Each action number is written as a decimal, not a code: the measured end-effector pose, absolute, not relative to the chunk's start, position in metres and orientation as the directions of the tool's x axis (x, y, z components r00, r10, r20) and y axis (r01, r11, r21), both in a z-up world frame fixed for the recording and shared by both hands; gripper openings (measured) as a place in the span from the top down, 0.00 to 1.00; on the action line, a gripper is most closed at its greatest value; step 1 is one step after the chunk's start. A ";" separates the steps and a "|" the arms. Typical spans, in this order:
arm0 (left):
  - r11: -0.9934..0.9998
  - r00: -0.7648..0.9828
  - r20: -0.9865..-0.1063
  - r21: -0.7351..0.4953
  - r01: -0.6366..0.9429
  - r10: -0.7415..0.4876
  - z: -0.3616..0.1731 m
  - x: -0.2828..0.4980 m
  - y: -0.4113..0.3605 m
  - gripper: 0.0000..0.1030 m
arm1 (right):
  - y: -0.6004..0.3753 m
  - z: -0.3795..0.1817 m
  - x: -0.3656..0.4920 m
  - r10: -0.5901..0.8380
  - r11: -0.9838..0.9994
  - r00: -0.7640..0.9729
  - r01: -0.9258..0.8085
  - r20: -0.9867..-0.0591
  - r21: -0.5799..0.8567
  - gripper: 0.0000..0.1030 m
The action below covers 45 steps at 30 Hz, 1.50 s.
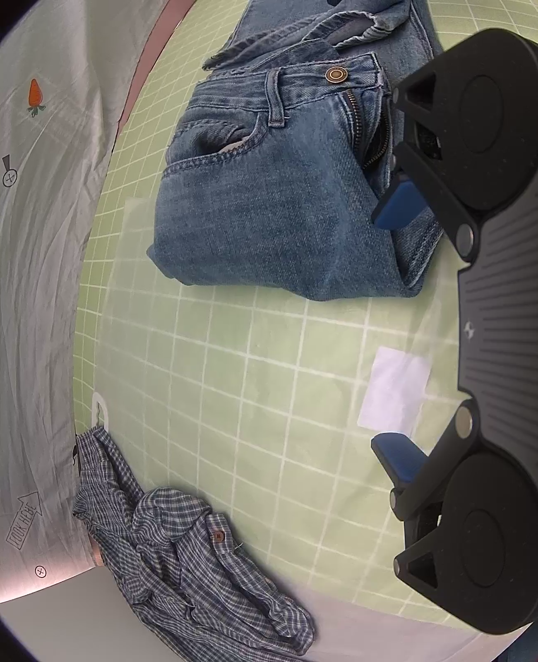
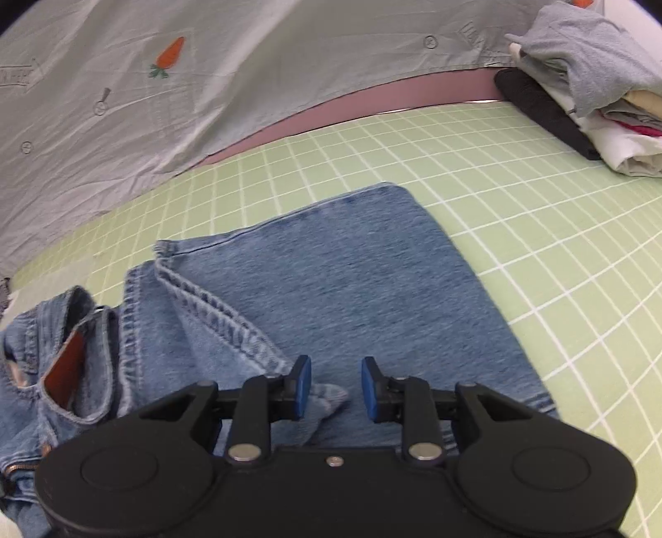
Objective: Fold clothes
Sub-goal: 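Fold the leg hems with the right gripper over toward the waistband, then release the hems with the right gripper and smooth the folded jeans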
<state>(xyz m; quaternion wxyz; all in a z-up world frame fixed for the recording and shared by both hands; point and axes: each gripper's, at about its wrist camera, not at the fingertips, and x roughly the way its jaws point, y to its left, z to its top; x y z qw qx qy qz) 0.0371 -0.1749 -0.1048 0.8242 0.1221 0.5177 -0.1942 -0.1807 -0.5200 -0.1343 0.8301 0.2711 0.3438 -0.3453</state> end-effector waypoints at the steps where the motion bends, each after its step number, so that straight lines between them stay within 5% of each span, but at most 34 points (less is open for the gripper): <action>1: 0.895 0.389 -0.901 0.001 0.446 -0.193 -0.105 0.037 -0.175 0.00 | -0.514 -0.133 -0.178 -0.361 0.624 0.552 0.742 -0.752 0.245 0.73; 9: 0.896 0.386 -0.902 -0.002 0.443 -0.193 -0.105 0.038 -0.172 0.00 | -0.465 -0.117 -0.159 -0.178 0.730 0.685 0.573 -0.707 0.371 0.73; 12: 0.897 0.383 -0.904 -0.002 0.442 -0.191 -0.107 0.038 -0.170 0.00 | -0.462 -0.104 -0.159 -0.218 0.731 0.698 0.580 -0.682 0.360 0.71; 19: 0.901 0.374 -0.909 -0.003 0.434 -0.183 -0.110 0.039 -0.166 0.00 | -0.476 -0.102 -0.160 -0.436 0.640 0.572 0.740 -0.695 0.207 0.41; 25: 0.902 0.367 -0.913 0.001 0.432 -0.175 -0.112 0.039 -0.167 0.00 | -0.459 -0.141 -0.147 -0.391 0.681 0.457 0.728 -0.799 0.084 0.25; 29: 0.910 0.364 -0.915 -0.006 0.415 -0.172 -0.112 0.039 -0.170 0.00 | -0.433 -0.144 -0.138 -0.452 0.747 0.413 0.660 -0.791 -0.082 0.25; 34: 0.932 0.361 -0.916 -0.034 0.360 -0.172 -0.118 0.042 -0.175 0.00 | -0.451 -0.124 -0.159 -0.418 0.750 0.458 0.662 -0.785 -0.014 0.06; 45: 0.956 0.387 -0.903 -0.078 0.282 -0.188 -0.118 0.048 -0.181 0.00 | -0.502 -0.123 -0.209 -0.448 0.682 0.399 0.731 -0.800 -0.018 0.03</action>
